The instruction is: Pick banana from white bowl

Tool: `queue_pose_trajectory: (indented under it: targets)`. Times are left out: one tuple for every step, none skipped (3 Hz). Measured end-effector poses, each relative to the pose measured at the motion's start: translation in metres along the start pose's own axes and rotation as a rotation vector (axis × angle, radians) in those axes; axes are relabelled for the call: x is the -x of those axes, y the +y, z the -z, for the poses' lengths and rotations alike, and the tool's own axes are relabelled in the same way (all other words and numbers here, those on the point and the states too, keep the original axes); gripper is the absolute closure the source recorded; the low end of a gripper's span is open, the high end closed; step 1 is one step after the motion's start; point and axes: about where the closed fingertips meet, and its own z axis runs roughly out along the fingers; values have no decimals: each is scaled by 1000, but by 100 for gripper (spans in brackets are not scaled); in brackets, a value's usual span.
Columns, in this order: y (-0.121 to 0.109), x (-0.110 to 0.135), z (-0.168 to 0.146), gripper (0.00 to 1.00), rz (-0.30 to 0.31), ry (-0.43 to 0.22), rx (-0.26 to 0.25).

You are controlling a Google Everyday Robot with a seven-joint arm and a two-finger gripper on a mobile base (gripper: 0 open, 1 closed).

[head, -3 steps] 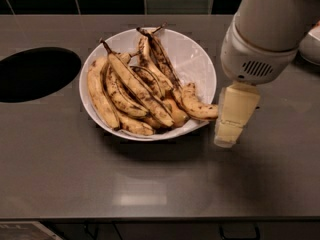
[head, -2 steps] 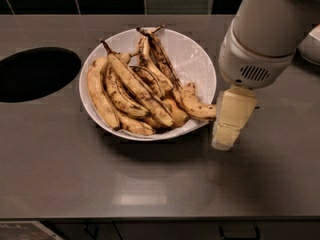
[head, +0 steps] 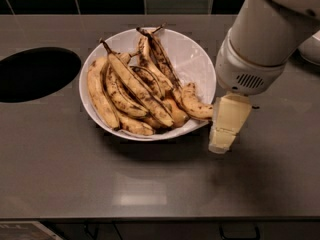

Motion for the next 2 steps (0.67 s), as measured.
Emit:
queue_pose_trajectory:
  targets:
    - [0,-1,-6,0,0,-1,8]
    - [1,-2,-10,0,-3,3,11]
